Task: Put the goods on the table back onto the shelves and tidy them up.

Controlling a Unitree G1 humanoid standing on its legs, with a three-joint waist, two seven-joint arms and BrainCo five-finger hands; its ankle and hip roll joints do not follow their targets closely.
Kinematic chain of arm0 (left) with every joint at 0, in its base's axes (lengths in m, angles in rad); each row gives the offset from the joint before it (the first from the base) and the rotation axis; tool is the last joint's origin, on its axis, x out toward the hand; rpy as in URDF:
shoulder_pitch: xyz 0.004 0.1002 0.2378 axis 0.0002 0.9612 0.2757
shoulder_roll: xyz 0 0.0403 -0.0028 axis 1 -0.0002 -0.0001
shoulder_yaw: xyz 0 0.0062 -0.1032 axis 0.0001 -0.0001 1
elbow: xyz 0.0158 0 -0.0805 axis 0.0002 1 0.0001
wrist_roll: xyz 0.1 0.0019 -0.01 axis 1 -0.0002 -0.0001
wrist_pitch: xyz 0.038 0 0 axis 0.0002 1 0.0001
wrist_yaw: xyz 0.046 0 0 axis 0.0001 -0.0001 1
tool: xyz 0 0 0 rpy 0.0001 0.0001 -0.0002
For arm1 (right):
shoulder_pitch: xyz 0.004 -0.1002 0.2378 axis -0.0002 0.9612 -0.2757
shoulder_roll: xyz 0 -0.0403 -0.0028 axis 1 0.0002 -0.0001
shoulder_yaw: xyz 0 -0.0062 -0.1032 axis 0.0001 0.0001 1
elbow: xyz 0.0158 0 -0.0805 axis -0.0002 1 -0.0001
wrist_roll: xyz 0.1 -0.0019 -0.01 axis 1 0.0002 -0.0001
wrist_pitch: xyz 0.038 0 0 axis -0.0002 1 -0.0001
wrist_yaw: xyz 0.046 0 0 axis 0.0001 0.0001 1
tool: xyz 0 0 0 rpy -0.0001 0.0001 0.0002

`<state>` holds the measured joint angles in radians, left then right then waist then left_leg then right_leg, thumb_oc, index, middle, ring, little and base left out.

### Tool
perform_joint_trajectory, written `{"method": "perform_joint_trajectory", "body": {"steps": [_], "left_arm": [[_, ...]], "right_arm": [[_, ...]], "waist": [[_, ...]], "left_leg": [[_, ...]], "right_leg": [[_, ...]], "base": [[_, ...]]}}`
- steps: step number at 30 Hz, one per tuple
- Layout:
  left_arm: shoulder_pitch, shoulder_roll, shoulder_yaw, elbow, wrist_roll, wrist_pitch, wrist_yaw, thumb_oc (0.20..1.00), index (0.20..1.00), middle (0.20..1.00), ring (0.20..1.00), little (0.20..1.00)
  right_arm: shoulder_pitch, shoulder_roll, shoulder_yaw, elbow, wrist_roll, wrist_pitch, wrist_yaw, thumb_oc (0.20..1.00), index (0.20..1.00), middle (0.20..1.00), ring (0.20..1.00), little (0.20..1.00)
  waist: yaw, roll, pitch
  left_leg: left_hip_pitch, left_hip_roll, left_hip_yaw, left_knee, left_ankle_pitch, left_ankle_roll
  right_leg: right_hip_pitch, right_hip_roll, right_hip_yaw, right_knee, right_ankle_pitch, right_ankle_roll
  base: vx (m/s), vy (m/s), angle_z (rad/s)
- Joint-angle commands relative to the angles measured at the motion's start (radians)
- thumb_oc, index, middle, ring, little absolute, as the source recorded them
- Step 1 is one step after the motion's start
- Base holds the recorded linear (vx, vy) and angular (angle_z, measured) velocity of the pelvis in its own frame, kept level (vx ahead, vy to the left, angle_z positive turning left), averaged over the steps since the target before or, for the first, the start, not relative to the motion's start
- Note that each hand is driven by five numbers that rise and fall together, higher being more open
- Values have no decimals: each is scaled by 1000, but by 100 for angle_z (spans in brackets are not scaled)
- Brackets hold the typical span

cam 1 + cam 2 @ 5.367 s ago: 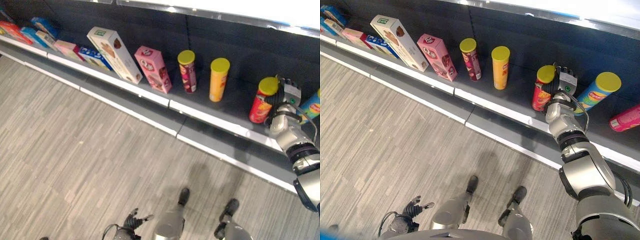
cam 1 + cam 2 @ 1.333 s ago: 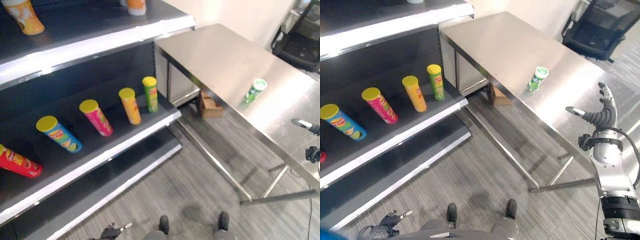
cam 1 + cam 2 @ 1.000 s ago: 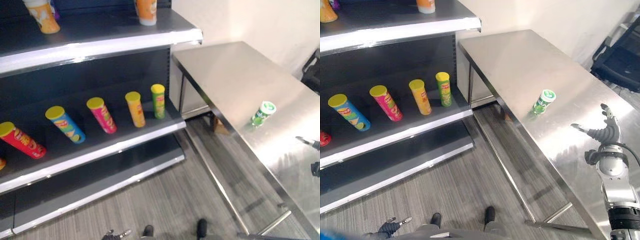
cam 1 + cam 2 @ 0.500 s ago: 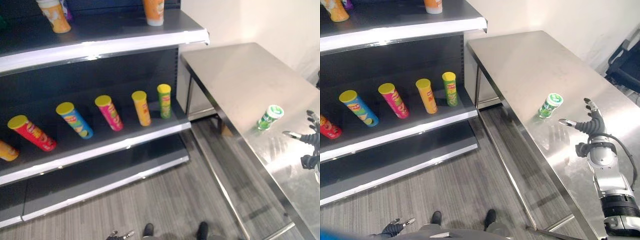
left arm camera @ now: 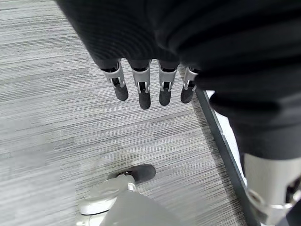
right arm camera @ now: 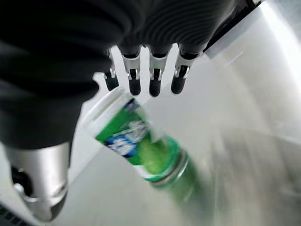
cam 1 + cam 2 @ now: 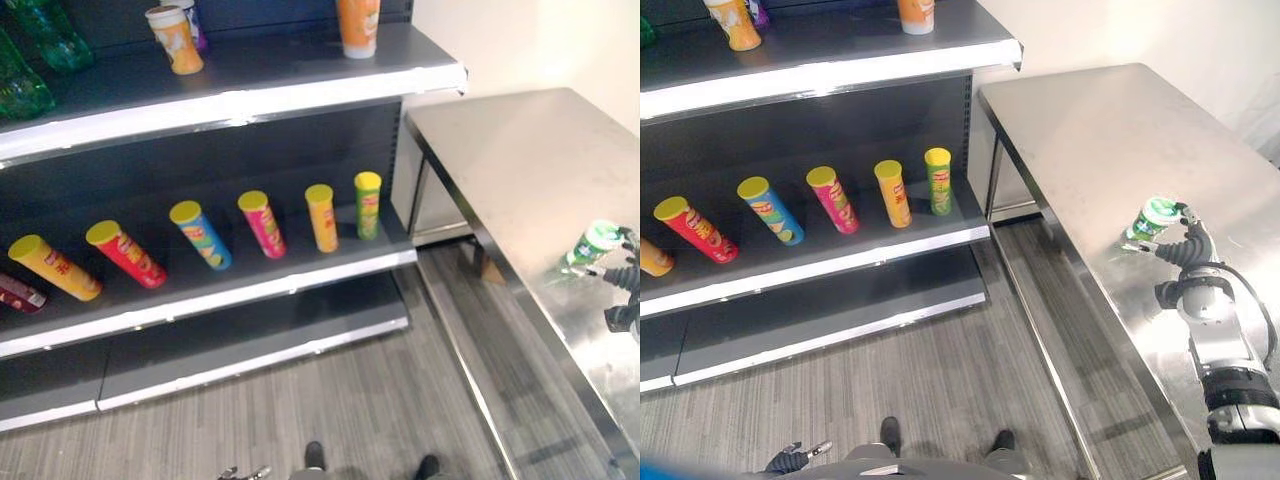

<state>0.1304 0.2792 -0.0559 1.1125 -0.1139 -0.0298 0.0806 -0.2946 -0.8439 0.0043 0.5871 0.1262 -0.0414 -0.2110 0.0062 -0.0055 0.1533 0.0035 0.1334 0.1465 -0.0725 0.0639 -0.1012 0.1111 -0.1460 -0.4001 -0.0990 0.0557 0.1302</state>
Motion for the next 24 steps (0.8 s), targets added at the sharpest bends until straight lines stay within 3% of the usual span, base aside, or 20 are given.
{"method": "perform_joint_trajectory", "body": {"steps": [1,7,8,9,10,24], "left_arm": [[-23,40,-45,21,-6,0,16,1000,1000,1000,1000,1000],[-14,38,-45,25,-7,-1,18,1000,1000,1000,1000,1000],[-13,36,-45,24,-9,-1,16,1000,1000,1000,1000,1000],[-13,35,-48,23,-11,-2,17,1000,1000,1000,1000,1000],[-13,33,-52,24,-14,-2,14,1000,1000,1000,1000,1000],[-6,24,-36,32,-17,2,24,1000,1000,1000,1000,1000]], "right_arm": [[-83,-22,39,37,-20,-23,-51,1000,1000,1000,1000,1000],[-105,-15,49,87,-22,-18,-63,1000,1000,1000,1000,1000],[-111,-15,56,102,-24,-16,-61,950,950,950,950,950],[-121,-14,64,118,-22,-13,-60,614,614,614,614,614],[-134,-17,74,149,-20,-10,-55,200,200,200,200,200],[-85,-30,19,47,-44,-25,-93,200,200,200,200,200]], "waist": [[18,-25,-32],[26,-22,-33],[28,-21,-33],[31,-20,-33],[34,-19,-31],[28,-10,-36]], "left_leg": [[14,91,80,32,-13,-62],[24,93,69,15,-4,-66],[24,94,66,13,-1,-67],[23,95,63,12,1,-67],[21,97,57,11,6,-70],[35,109,54,3,11,-81]], "right_leg": [[-9,12,28,12,-87,2],[-3,18,24,12,-92,0],[-3,20,22,12,-94,-1],[-2,21,20,12,-94,-2],[-2,23,15,12,-95,-3],[11,38,9,12,-107,-9]], "base": [[37,-34,7],[25,-24,8],[13,-30,0],[10,-52,0],[7,-46,-1],[0,-2,0]]}}
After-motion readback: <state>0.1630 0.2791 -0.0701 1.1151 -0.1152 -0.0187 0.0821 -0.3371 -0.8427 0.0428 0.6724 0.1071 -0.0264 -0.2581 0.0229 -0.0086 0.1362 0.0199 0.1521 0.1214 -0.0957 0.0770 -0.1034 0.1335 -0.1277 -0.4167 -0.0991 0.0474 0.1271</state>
